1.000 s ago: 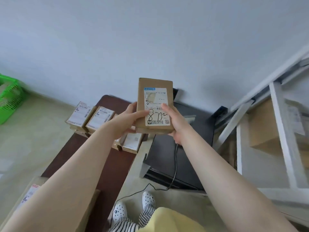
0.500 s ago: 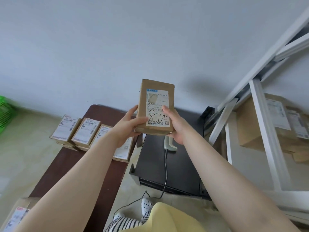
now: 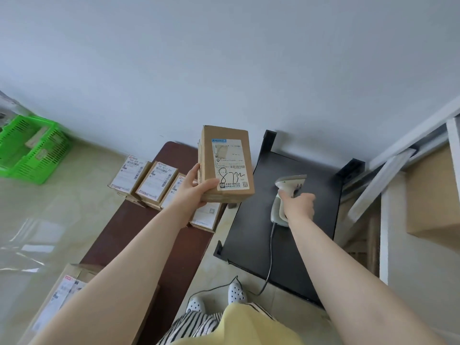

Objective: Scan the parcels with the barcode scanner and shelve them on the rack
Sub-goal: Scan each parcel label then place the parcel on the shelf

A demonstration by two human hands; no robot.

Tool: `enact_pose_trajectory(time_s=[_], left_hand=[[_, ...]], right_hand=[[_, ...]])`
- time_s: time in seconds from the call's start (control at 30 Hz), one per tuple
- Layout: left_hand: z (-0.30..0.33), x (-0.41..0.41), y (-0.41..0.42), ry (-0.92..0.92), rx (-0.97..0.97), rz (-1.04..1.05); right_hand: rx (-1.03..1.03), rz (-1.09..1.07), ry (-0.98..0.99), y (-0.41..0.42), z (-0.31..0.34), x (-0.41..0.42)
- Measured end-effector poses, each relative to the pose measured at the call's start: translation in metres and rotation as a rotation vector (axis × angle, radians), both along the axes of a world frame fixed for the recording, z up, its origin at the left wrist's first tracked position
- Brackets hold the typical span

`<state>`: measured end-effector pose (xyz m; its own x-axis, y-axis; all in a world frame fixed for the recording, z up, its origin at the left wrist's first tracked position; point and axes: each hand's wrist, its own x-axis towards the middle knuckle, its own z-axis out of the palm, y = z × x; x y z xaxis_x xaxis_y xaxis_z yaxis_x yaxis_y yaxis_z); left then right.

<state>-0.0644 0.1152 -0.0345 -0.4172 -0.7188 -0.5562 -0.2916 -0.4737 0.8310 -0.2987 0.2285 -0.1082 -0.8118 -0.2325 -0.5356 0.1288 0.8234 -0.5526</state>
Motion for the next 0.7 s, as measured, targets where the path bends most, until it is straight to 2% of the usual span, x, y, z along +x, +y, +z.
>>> enact_pose_trajectory(time_s=[0.17, 0.37, 0.43, 0.5, 0.57, 0.7], left_hand=[[-0.004, 0.006, 0.005, -0.026, 0.009, 0.015], [-0.006, 0.010, 0.004, -0.035, -0.001, 0.052], [-0.006, 0.010, 0.003, -0.039, -0.006, 0.057], [-0.007, 0.008, 0.002, -0.046, -0.016, 0.076], [-0.008, 0.005, 0.002, -0.040, -0.026, 0.102], [-0.008, -0.002, 0.002, -0.008, -0.037, 0.169]], right_hand=[[0.092, 0.100, 0.010, 0.001, -0.014, 0.008], [0.015, 0.093, -0.031, -0.002, -0.008, 0.005], [-0.081, 0.036, -0.057, -0.001, -0.001, 0.004], [-0.262, -0.034, -0.128, -0.001, 0.012, 0.002], [-0.433, -0.078, -0.260, -0.003, 0.032, 0.000], [-0.657, -0.017, -0.604, -0.005, 0.078, 0.005]])
